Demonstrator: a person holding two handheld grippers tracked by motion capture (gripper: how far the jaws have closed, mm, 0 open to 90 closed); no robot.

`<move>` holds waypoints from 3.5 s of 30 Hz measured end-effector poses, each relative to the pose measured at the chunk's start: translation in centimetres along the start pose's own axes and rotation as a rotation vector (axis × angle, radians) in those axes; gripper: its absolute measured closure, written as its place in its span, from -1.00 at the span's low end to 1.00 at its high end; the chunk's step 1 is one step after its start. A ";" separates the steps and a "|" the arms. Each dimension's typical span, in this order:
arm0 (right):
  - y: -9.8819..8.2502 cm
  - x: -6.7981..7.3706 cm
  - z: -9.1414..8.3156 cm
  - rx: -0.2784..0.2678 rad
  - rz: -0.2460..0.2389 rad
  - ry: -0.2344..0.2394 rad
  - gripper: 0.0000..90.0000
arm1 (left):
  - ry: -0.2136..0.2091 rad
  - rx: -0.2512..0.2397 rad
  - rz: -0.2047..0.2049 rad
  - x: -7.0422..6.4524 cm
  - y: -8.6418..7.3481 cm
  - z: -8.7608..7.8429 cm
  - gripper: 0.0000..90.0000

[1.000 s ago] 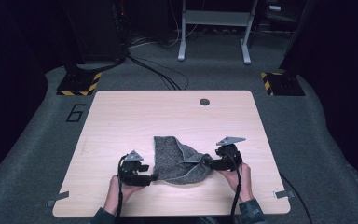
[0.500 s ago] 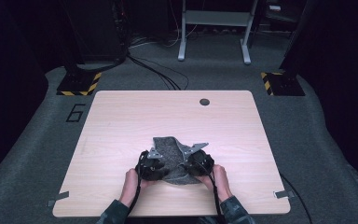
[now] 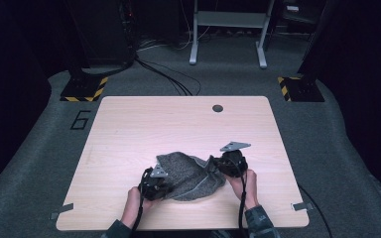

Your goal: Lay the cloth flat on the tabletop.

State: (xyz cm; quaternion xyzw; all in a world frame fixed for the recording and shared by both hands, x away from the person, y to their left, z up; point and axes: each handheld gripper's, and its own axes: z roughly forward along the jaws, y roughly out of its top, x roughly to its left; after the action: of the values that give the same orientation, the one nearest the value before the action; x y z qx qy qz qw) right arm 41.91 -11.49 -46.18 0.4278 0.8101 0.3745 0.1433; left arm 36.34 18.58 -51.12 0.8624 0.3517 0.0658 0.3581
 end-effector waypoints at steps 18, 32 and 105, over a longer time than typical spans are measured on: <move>0.3 0.3 -2.0 -0.055 -0.043 0.115 -0.08 | 0.093 -0.078 -0.111 3.6 1.3 -2.3 -0.35; 1.8 -1.7 1.8 0.033 -0.006 0.013 0.95 | 0.128 0.009 -0.049 4.0 2.0 1.1 -0.12; 2.3 -5.1 2.5 0.063 0.069 -0.011 1.00 | 0.154 -0.081 -0.191 9.3 4.0 -0.7 0.94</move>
State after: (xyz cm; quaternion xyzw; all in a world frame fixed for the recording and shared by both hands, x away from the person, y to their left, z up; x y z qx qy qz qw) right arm 47.72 -13.55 -46.66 0.4619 0.8054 0.3512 0.1212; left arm 45.25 23.10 -49.28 0.8021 0.4560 0.1116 0.3691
